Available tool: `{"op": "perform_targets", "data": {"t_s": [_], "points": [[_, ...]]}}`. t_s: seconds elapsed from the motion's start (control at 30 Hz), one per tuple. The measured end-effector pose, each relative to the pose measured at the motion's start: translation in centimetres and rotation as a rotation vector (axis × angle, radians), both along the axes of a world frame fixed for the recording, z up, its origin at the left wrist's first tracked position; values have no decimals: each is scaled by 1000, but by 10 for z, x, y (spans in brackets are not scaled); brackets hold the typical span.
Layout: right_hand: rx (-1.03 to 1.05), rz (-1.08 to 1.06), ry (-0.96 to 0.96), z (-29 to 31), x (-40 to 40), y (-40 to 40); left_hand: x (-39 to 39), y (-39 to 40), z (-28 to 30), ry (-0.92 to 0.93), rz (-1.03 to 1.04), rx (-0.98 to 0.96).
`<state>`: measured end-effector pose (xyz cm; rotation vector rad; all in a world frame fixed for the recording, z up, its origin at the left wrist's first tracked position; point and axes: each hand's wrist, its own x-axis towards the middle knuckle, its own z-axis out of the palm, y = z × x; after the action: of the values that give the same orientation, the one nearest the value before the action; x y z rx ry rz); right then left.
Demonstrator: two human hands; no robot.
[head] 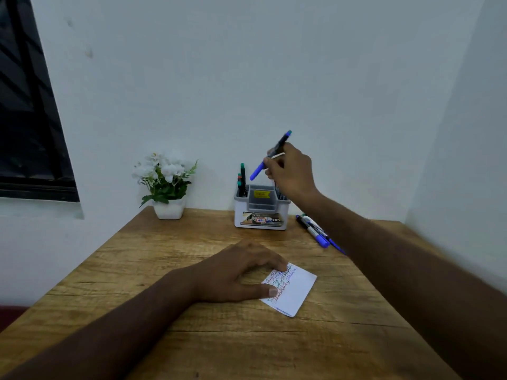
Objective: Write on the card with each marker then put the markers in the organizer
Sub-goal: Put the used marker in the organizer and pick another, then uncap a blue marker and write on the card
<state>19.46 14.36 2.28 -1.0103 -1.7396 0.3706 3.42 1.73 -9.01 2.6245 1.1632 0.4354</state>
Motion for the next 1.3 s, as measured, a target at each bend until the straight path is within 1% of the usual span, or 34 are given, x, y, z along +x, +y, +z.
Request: {"op": "perform_targets", "data": {"t_s": [0.13, 0.2, 0.27, 0.33, 0.4, 0.5, 0.57, 0.63, 0.67, 0.73, 0.83, 0.9, 0.97, 1.0, 1.1, 1.13, 1.23, 1.3], "points": [[-22, -66, -226, -3, -38, 34, 0, 2, 0, 4, 3, -13], [-55, -89, -285, -11, -46, 43, 0, 3, -1, 3, -1, 1], [-34, -138, -253, -15, -45, 46, -1, 4, -2, 5, -6, 8], [37, -211, -162, -13, -34, 43, -1, 5, -1, 0, -5, 5], [101, -276, -137, -9, -17, 43, -1, 5, -1, -2, -6, 12], [39, -334, -161, -11, 14, 48, 0, 4, -1, -6, -11, 16], [-40, -338, -256, -21, 27, 51, 0, 4, -1, -7, -13, 21], [-120, -294, -350, -34, 33, 53, -1, 4, -1, -11, -14, 18], [-136, -269, -356, -39, 35, 53, -1, 3, -1, -13, -16, 18], [-115, -250, -307, -42, 39, 50, -1, 3, -1, -21, -22, 21], [-34, -310, -256, -39, 56, 43, -1, 3, -2, -29, -26, 21], [-30, -339, -237, -42, 73, 35, -1, 4, -2, -33, -28, 18], [-82, -343, -322, -53, 90, 20, -1, 4, -3, -36, -29, 19], [-120, -349, -412, -61, 98, 12, -1, 4, -4, -37, -30, 22], [-228, -437, -764, -84, 117, -9, -1, 4, -4, -40, -35, 38], [-262, -451, -832, -92, 122, -12, -1, 5, -4, -39, -33, 40], [-392, -371, -877, -107, 125, -19, -1, 5, -4, -33, -30, 36], [-357, -340, -847, -113, 122, -23, -1, 5, -4, -34, -30, 36]]}}
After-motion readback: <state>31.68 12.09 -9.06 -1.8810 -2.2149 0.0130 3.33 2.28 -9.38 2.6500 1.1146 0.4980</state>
